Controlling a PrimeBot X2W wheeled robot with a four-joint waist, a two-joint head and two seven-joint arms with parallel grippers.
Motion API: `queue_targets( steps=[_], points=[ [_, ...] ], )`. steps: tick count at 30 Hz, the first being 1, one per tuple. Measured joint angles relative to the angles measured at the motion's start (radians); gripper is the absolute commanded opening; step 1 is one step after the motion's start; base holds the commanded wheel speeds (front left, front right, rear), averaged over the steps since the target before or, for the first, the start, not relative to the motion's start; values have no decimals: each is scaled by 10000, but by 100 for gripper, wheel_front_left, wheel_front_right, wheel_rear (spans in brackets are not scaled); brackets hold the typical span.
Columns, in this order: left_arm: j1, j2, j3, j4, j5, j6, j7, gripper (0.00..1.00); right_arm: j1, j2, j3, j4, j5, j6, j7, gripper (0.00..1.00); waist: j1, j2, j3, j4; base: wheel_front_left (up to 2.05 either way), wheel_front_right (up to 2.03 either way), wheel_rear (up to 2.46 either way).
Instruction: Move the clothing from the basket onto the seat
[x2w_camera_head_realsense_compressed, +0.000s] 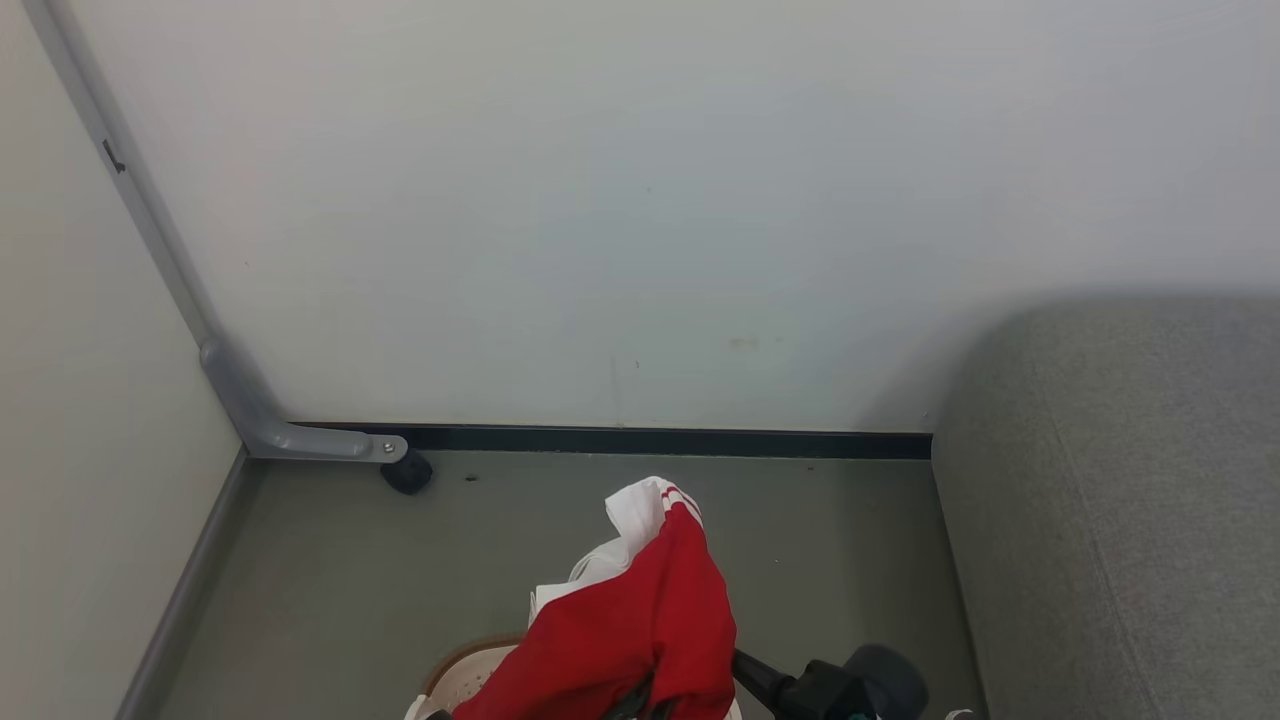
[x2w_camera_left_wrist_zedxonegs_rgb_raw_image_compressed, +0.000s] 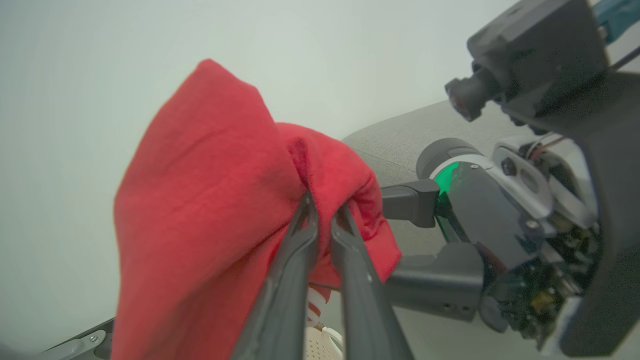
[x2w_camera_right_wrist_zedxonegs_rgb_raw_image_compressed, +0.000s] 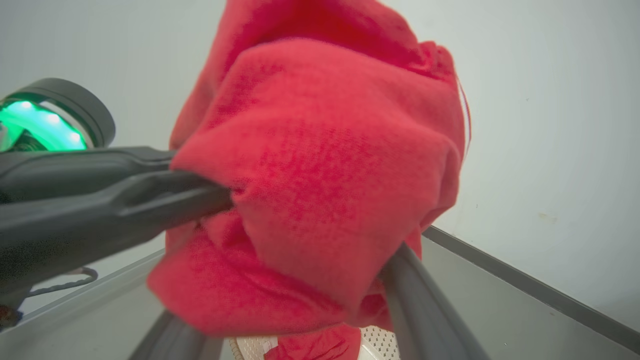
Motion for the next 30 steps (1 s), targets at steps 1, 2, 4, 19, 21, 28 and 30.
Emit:
queue_targets(
  steps=[1,2,4,19,21,28,30],
  points=[
    [-2,6,-40,8,-75,0,0,0,3,15,-12,21,8,0,2,100,0,0,-3,5,0,0,0],
    [-7,8,-71,12,-153,0,0,0,10,31,-35,29,56,0,2,100,0,0,-6,11,0,0,0],
    [-28,19,-121,21,-253,0,0,0,32,73,-81,48,153,0,2,42,0,0,-13,23,0,0,0],
    [-114,12,-123,86,-407,-4,-2,0,253,217,-527,8,763,2,2,0,0,0,-80,69,0,0,0],
    [-115,-6,-63,88,-424,-50,0,0,311,245,-665,-56,876,4,2,0,0,0,-79,70,0,0,0],
    [-118,-15,17,88,-435,-63,0,100,438,316,-1114,-207,1055,13,4,0,0,0,-66,83,0,0,0],
    [-116,-4,71,92,-435,-65,0,100,429,286,-1325,-234,1066,10,2,0,0,0,-63,90,0,0,0]
  ],
)
